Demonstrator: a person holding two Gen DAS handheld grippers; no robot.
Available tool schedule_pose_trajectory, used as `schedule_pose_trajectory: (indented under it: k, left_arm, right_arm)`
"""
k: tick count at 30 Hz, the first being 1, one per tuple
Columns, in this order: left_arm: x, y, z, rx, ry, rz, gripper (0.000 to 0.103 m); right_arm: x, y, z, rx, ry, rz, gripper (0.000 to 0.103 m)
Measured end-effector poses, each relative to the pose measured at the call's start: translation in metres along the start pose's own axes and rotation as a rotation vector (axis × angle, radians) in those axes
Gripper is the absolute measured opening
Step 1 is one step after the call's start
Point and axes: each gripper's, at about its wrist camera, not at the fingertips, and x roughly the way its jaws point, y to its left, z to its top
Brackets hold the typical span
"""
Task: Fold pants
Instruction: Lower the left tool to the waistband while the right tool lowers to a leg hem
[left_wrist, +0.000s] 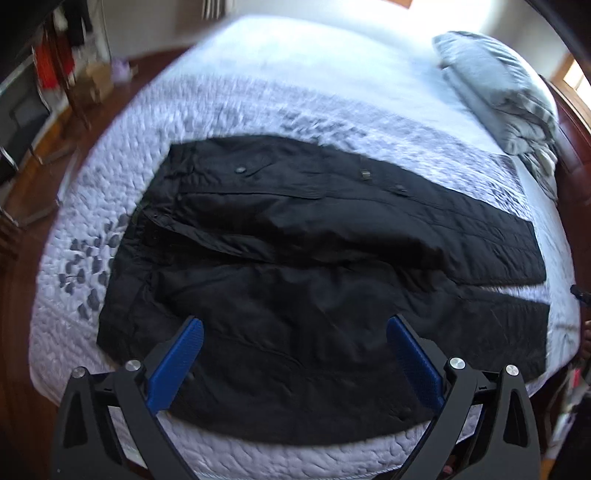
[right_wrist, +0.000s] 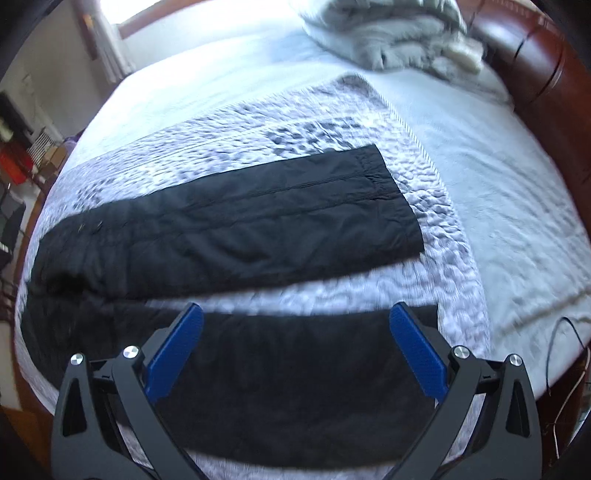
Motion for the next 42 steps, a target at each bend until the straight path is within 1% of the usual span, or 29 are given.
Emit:
schedule_pose_trajectory:
  k: [1,2,3,4,5,8,9,11,12,15,18,21,25,28,29,31,32,34,36,37,38,39,41,42]
  left_arm:
    - [0.011,0.014,0.013,-0.031,0.031,-0.004,0.099]
    - [0.028,0.034,0.034,-0.078,0.082,-0.014,0.099]
    - [0.041,0.047,0.047,-0.117,0.112,-0.032,0.099]
    - [0.052,0.059,0.057,-0.156,0.138,-0.049,0.099]
    - [0.069,0.076,0.073,-0.212,0.171,-0.062,0.099]
    - [0.099,0.108,0.100,-0.288,0.205,-0.027,0.099]
    - [0.106,0.116,0.107,-0.304,0.206,-0.023,0.099]
    - [0.120,0.127,0.120,-0.330,0.204,-0.028,0.099]
    - [0.126,0.130,0.125,-0.341,0.201,-0.043,0.099]
    - [0.138,0.133,0.140,-0.358,0.212,-0.063,0.099]
    - [0.147,0.133,0.151,-0.350,0.237,-0.059,0.099]
    - [0.151,0.129,0.162,-0.321,0.238,-0.061,0.099]
    - [0.161,0.124,0.170,-0.282,0.250,-0.035,0.099]
    - [0.171,0.121,0.173,-0.262,0.262,-0.019,0.099]
    - [0.173,0.119,0.175,-0.248,0.264,-0.004,0.099]
    - [0.175,0.120,0.180,-0.260,0.264,0.002,0.099]
    - [0.175,0.121,0.184,-0.294,0.258,-0.014,0.099]
    - [0.167,0.129,0.192,-0.354,0.224,-0.069,0.099]
    - [0.163,0.136,0.197,-0.372,0.224,-0.109,0.099]
    - [0.165,0.138,0.198,-0.376,0.237,-0.115,0.099]
    - [0.167,0.139,0.200,-0.377,0.256,-0.111,0.096]
    - [0.166,0.140,0.202,-0.378,0.266,-0.109,0.095]
    - [0.159,0.143,0.205,-0.363,0.268,-0.138,0.095]
    - [0.154,0.143,0.206,-0.342,0.272,-0.172,0.095]
  right_arm:
    - [0.023,-0.018,0.028,0.034,0.052,0.014,0.101]
    - [0.040,-0.030,0.047,0.055,0.088,0.016,0.101]
    - [0.053,-0.037,0.058,0.066,0.112,0.013,0.101]
    - [0.074,-0.050,0.077,0.078,0.152,0.001,0.101]
    - [0.088,-0.059,0.090,0.092,0.166,-0.013,0.101]
    - [0.118,-0.076,0.114,0.101,0.191,-0.029,0.101]
    - [0.130,-0.079,0.122,0.097,0.197,-0.023,0.101]
    - [0.147,-0.077,0.134,0.072,0.210,-0.009,0.101]
    - [0.153,-0.075,0.140,0.061,0.211,-0.013,0.101]
    - [0.171,-0.070,0.156,0.021,0.204,-0.019,0.101]
    - [0.190,-0.066,0.167,-0.005,0.230,-0.016,0.101]
    - [0.204,-0.061,0.172,-0.029,0.240,-0.065,0.101]
    - [0.222,-0.055,0.171,-0.073,0.264,-0.141,0.101]
    - [0.226,-0.055,0.171,-0.064,0.268,-0.154,0.101]
    - [0.226,-0.057,0.173,-0.052,0.269,-0.150,0.101]
    - [0.226,-0.060,0.175,-0.046,0.265,-0.151,0.101]
    - [0.225,-0.062,0.177,-0.046,0.265,-0.152,0.101]
    - [0.224,-0.061,0.177,-0.060,0.259,-0.156,0.101]
    - [0.224,-0.060,0.178,-0.078,0.257,-0.164,0.101]
    - [0.222,-0.062,0.179,-0.081,0.259,-0.164,0.101]
    - [0.224,-0.061,0.180,-0.077,0.260,-0.158,0.101]
    - [0.224,-0.061,0.178,-0.072,0.259,-0.153,0.101]
    - [0.226,-0.062,0.178,-0.068,0.259,-0.139,0.101]
    - [0.227,-0.062,0.178,-0.069,0.259,-0.134,0.101]
